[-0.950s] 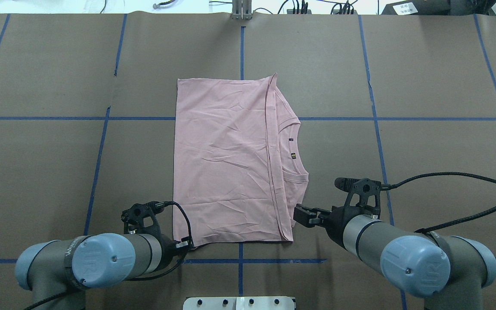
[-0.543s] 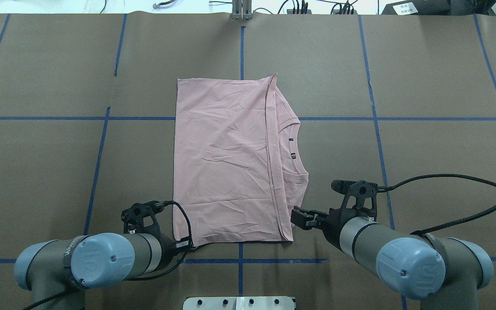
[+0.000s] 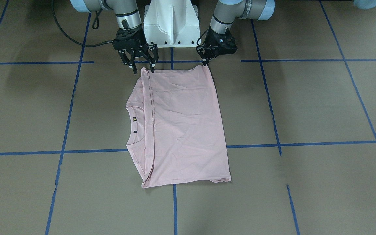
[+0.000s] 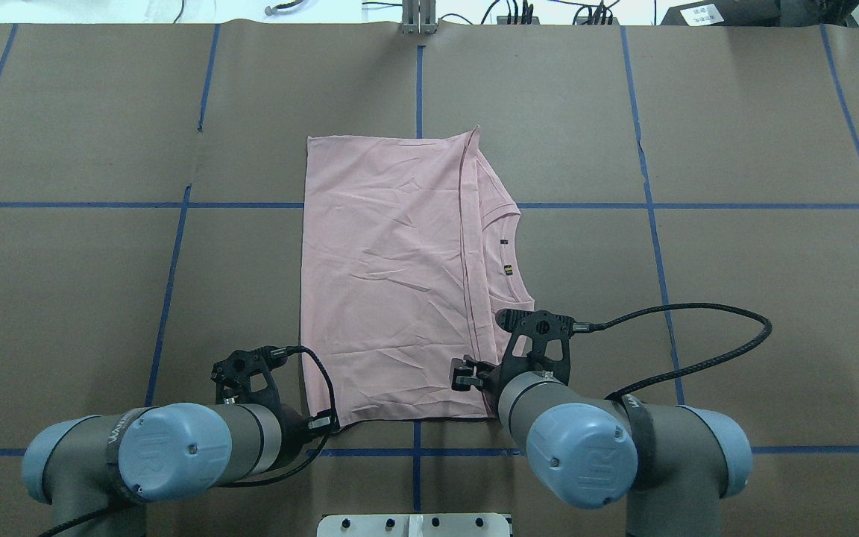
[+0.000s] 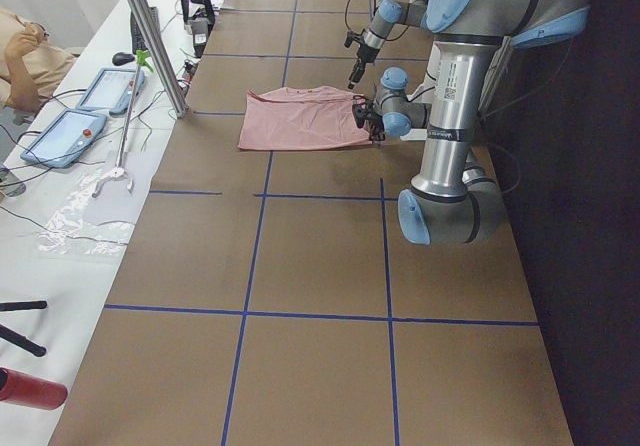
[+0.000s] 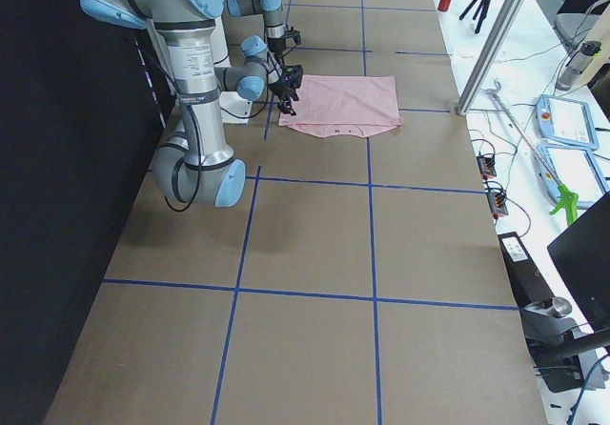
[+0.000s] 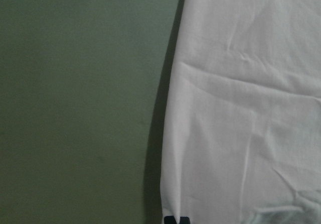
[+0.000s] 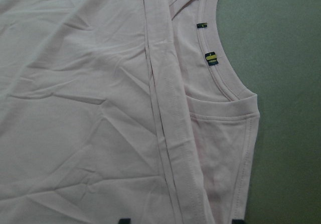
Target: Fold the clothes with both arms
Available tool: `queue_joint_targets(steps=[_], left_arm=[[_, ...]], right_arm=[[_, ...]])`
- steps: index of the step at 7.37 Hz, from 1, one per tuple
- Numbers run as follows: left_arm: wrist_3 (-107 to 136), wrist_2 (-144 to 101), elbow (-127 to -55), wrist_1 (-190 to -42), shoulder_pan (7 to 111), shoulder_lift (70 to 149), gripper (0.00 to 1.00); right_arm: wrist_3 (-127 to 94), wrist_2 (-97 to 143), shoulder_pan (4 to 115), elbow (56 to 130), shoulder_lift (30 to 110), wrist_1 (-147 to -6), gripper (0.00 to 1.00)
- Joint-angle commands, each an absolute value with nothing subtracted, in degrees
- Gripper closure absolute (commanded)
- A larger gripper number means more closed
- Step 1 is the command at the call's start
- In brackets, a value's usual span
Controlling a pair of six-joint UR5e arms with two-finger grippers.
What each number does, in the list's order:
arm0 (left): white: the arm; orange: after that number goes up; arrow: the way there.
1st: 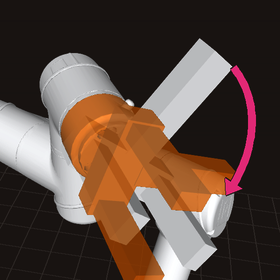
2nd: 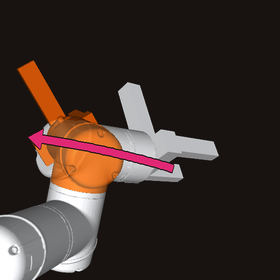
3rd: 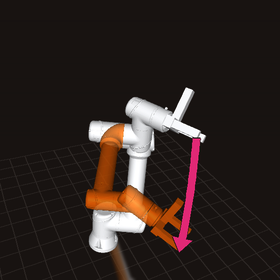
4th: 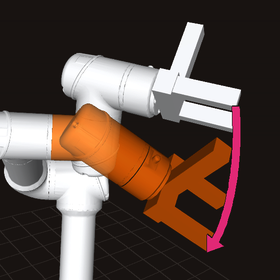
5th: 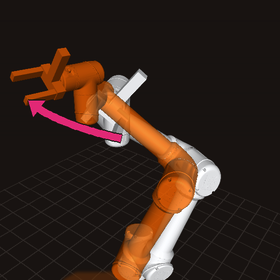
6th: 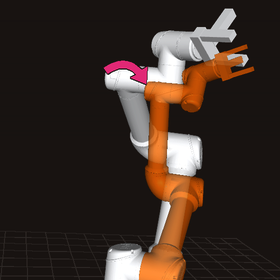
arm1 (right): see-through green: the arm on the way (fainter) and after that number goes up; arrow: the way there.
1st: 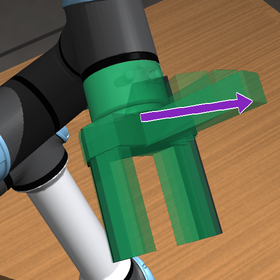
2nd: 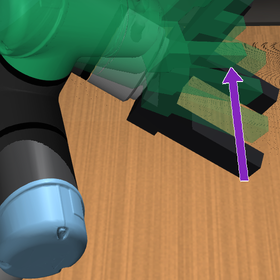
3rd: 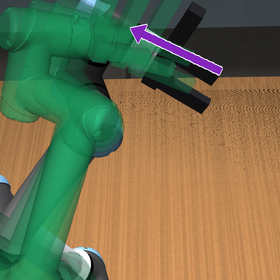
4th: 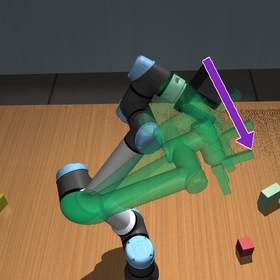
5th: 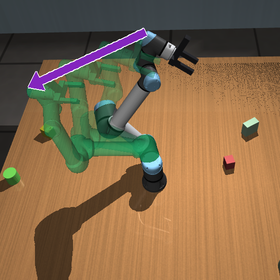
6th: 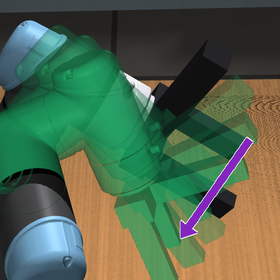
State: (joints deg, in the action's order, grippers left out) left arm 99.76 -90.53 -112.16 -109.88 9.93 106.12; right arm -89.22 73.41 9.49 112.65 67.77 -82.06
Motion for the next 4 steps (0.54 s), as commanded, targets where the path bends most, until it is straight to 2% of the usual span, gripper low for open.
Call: queue_joint_targets(steps=[1,4], left_arm=[[99.8,-90.5,-112.8,-109.9,9.9,106.3,1.0],[99.8,-90.5,-112.9,-109.9,9.9,106.2,1.0]], right_arm=[[-89.0,73.3,9.5,109.7,66.1,-84.6,0.31],[-89.0,73.1,9.4,107.1,65.8,-84.6,0.39]])
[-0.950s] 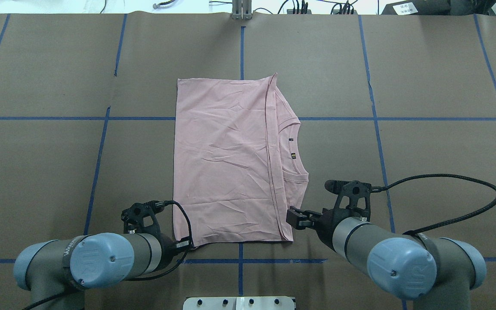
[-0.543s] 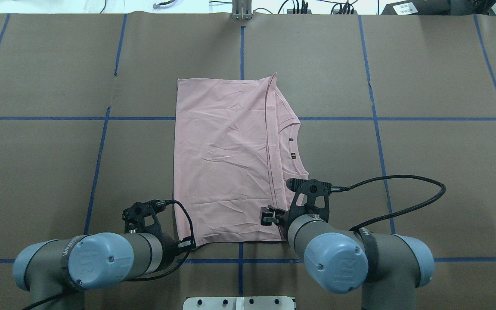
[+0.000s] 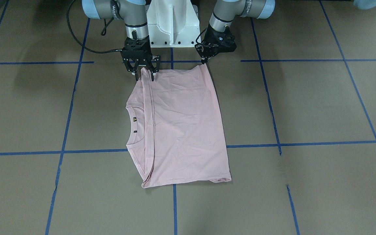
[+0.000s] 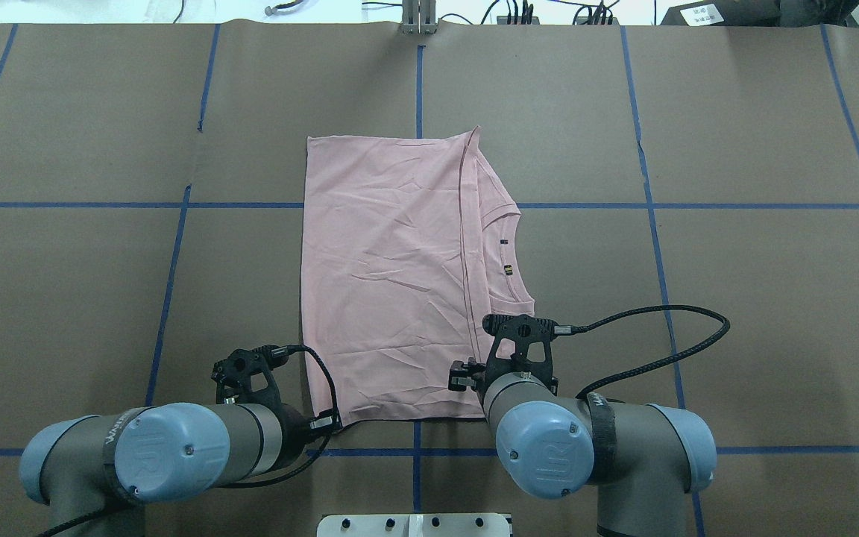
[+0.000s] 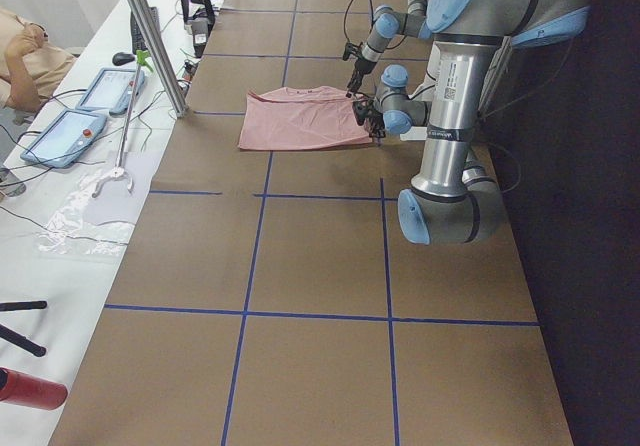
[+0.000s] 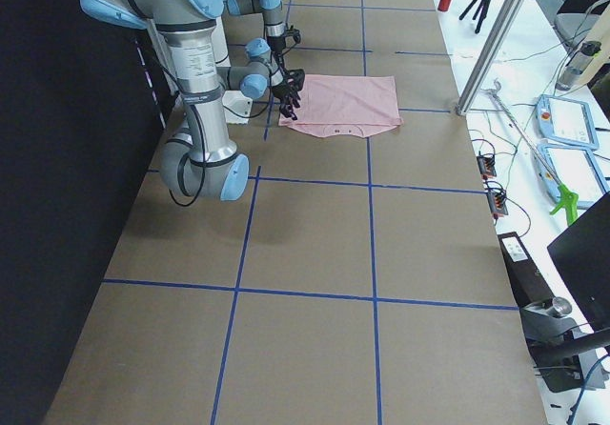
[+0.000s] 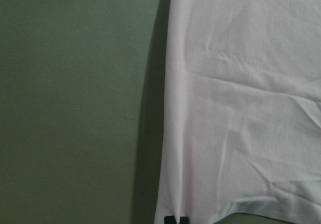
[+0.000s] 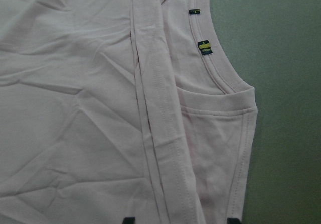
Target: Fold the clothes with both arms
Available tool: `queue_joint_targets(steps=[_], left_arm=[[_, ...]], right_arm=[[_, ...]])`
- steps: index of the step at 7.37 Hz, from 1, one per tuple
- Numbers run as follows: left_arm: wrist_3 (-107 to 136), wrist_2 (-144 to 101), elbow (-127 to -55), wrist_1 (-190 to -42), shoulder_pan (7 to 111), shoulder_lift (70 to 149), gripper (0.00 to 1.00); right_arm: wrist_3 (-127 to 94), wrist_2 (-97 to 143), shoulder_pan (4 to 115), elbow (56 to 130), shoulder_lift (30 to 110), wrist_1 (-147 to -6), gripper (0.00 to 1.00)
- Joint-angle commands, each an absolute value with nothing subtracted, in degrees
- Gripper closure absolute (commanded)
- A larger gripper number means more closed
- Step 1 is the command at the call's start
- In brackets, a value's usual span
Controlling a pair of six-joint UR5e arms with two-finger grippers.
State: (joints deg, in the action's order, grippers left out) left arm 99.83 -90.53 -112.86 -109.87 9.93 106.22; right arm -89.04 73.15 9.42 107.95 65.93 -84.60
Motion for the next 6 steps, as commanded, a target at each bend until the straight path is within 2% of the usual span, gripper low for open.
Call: queue_joint_targets(steps=[1,3,6], left_arm=[[99.8,-90.5,-112.9,-109.9,9.9,106.3,1.0],[99.8,-90.5,-112.9,-109.9,9.9,106.3,1.0],[99.8,-90.6,-112.9,-109.9,9.9,106.2,1.0]], right_arm=[[-89.0,73.2,9.3,106.6,65.7,-84.6,0.4],[-89.0,73.2,9.3,106.6,65.7,-84.6,0.44],[-89.0,73.2,9.1,106.6,66.1,-84.6,0.44]])
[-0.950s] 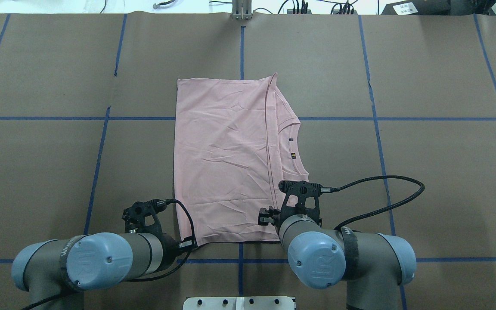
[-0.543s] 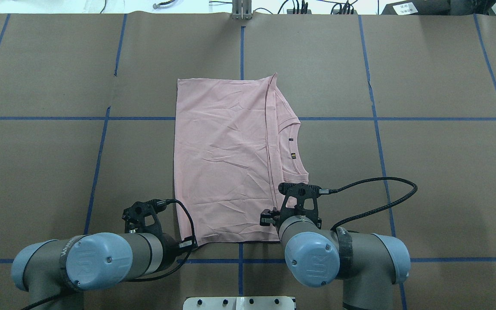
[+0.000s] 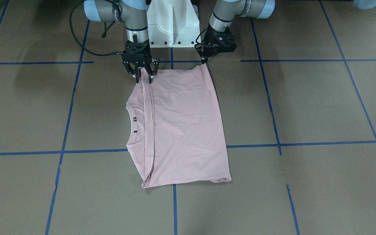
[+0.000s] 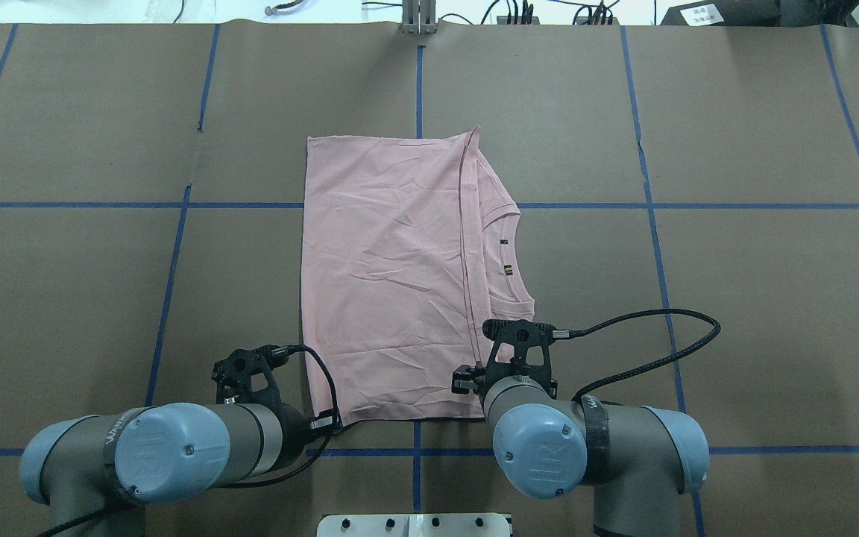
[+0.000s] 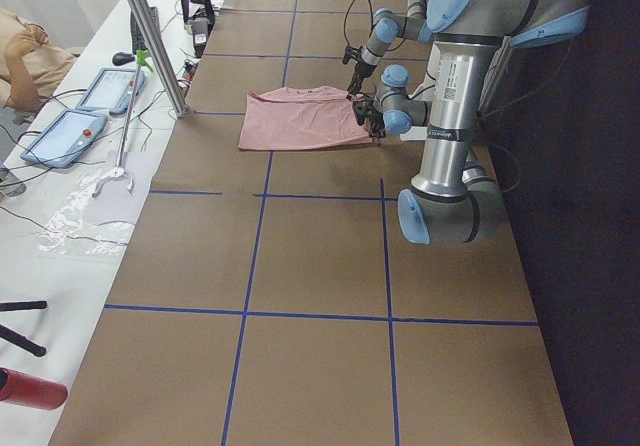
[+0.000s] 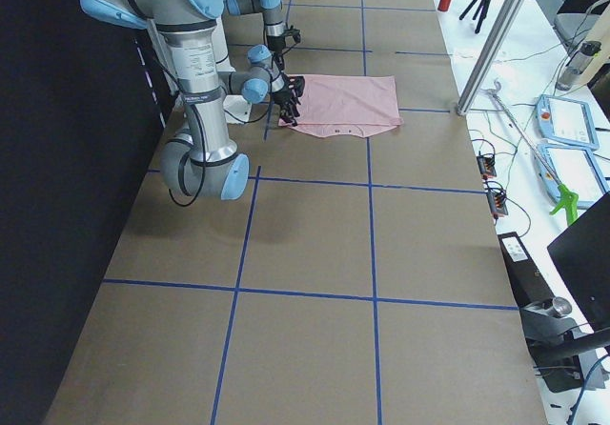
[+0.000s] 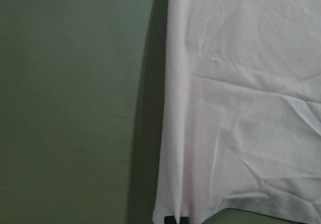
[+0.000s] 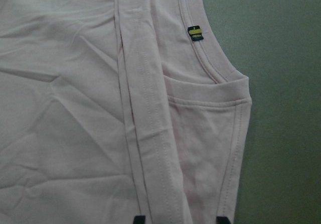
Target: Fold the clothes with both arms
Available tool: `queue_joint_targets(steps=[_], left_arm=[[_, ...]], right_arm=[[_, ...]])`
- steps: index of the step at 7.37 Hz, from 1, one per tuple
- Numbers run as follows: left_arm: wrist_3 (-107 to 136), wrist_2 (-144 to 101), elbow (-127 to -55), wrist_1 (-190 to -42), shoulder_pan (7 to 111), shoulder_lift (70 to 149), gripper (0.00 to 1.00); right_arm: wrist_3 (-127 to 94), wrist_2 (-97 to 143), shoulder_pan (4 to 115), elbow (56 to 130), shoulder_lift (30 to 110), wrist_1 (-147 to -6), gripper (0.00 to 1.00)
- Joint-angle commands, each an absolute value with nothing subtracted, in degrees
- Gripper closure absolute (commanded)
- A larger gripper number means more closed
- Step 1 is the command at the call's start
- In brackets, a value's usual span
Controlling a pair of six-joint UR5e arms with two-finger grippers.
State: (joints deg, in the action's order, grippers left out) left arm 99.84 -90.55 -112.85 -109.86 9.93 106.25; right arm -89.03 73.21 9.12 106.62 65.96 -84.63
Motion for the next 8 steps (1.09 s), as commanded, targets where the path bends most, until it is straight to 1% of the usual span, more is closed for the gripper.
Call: queue_joint_targets(steps=[1,3,5,7,8], left_arm=[[99.8,-90.6,-112.9,-109.9,9.9,106.2,1.0],[99.8,-90.5,-112.9,-109.9,9.9,106.1,1.0],[99.8,-90.6,-112.9,-109.9,9.9,106.1,1.0],[99.8,-90.5,-112.9,-109.9,9.9,106.1,1.0],[99.8,-90.5,-112.9,-110.0,9.9,106.1,1.0]], right_arm=[[-89.0,73.2,9.1,106.6,66.1,-84.7,0.44],[-89.0,73.3,8.9,106.6,66.0,-86.1,0.43],[-89.1,73.3,8.6,106.7,65.7,-87.1,0.36],[-89.4,73.2,8.4,106.6,65.7,-87.1,0.36],[-89.5,73.2,8.4,106.5,65.7,-87.1,0.39]])
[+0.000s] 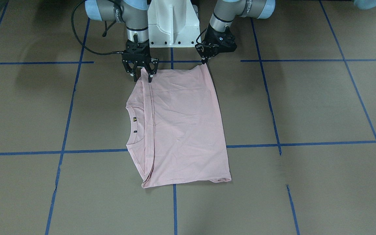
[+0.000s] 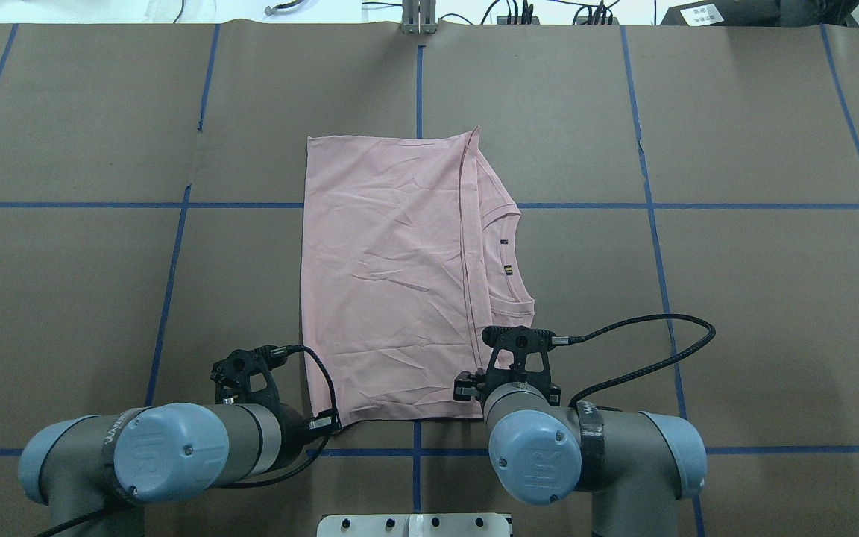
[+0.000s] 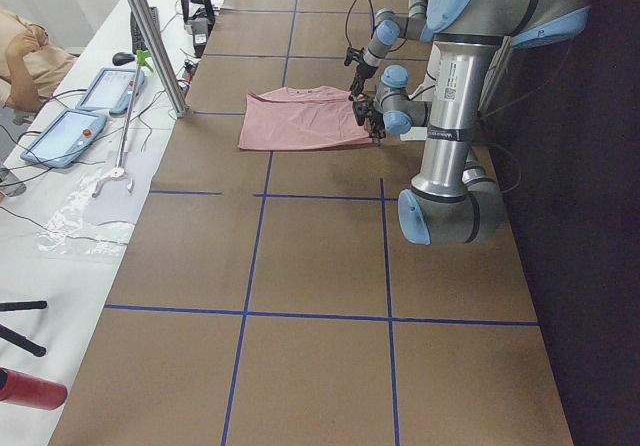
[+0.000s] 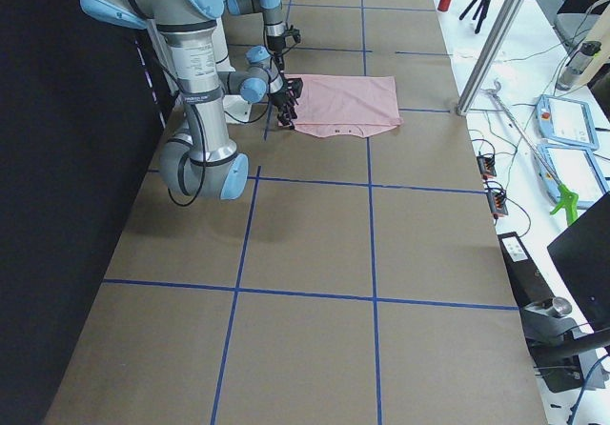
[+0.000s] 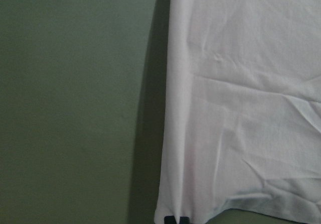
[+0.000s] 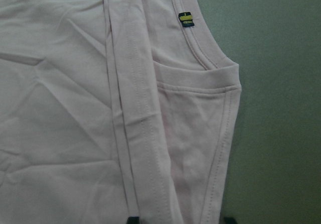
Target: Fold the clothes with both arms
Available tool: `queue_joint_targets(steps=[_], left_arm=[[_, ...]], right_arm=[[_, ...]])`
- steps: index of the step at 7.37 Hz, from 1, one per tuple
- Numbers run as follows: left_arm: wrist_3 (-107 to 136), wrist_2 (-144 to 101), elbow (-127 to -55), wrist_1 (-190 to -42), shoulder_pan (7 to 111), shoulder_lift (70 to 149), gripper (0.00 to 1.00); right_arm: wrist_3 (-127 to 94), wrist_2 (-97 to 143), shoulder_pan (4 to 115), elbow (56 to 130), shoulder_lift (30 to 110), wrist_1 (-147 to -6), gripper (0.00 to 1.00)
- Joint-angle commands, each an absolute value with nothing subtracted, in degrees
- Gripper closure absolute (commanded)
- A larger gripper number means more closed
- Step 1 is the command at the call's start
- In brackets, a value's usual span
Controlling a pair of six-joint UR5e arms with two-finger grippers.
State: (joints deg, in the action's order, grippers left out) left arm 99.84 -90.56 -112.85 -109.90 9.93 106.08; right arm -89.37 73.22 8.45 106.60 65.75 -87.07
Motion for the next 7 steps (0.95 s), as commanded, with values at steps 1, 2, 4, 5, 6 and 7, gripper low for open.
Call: queue_joint_targets(steps=[1,2,4,5,6,7], left_arm=[[99.8,-90.6,-112.9,-110.0,9.9,106.2,1.0],[99.8,-90.6,-112.9,-110.0,9.9,106.2,1.0],[99.8,-90.6,-112.9,-110.0,9.9,106.2,1.0],[99.8,-90.6,-112.9,-110.0,9.9,106.2,1.0],[99.8,-90.5,-112.9,-110.0,9.9,106.3,1.0],[99.8,-90.5,-112.9,-110.0,9.9,106.3,1.0]], right_arm=[[-89.6,73.2,8.3,106.3,65.7,-87.1,0.41],[-89.6,73.2,8.3,106.3,65.7,-87.1,0.43],[-89.9,73.2,8.4,106.3,65.5,-87.0,0.8],[-90.1,73.2,8.4,106.3,65.5,-86.9,1.0],[-90.4,73.2,8.4,106.3,65.5,-86.9,1.0],[-90.4,73.1,8.4,106.5,65.5,-86.9,1.0]])
